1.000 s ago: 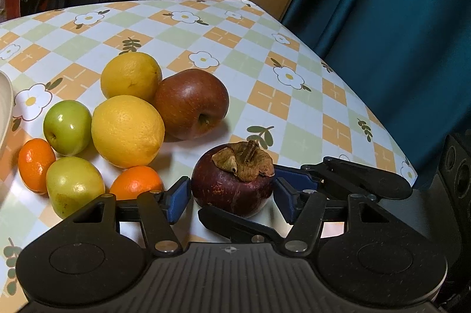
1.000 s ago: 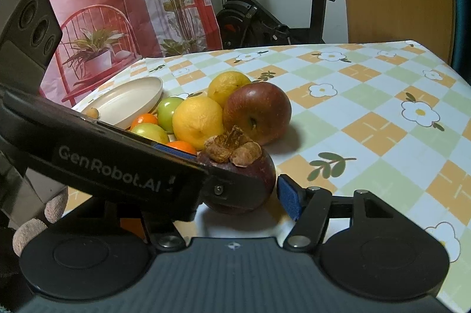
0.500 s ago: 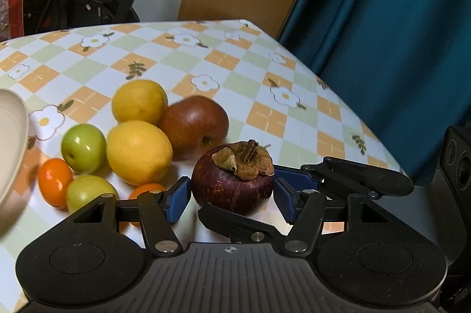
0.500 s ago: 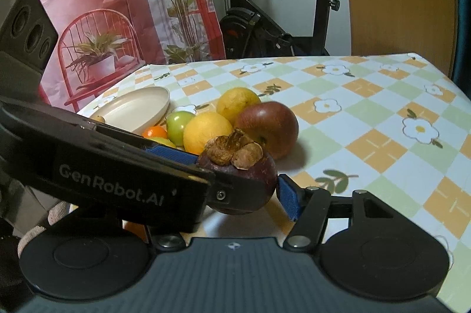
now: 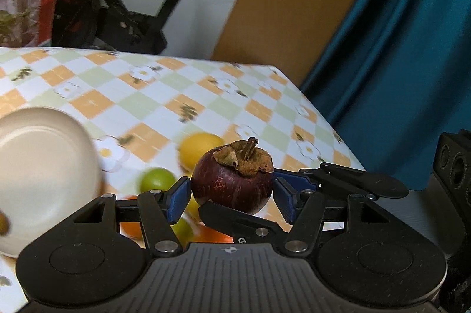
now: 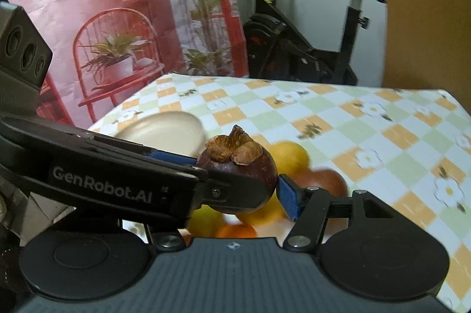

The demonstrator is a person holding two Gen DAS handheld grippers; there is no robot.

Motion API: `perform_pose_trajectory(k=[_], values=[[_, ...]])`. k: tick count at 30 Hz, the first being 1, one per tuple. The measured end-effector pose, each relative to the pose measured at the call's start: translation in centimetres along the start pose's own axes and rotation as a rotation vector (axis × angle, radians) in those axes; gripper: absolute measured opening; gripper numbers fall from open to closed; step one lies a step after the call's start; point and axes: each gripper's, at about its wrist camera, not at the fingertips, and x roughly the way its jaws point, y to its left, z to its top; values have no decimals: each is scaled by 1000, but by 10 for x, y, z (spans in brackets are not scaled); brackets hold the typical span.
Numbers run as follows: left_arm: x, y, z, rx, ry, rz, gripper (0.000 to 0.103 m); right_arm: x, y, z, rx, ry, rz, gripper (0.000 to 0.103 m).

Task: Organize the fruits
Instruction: 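Carry the mangosteen onto the beige plate and open both grippers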

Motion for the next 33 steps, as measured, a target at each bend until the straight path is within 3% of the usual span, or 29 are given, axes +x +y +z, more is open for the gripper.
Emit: perform_pose_trajectory(k=[11,18,27,33], values=[[-43,101,26,-123,-65,134,64,83,65,52,-97,22,144,64],[-42,167,39,-216,-55,196,64,156,108,73,-157,83,223,64],[-20,207,39,-267,-16,244,65,220,133,70,-199,158,211,64],[-20,219,32,-279,-16,256,65,237,136,65,-219,180,229,64]])
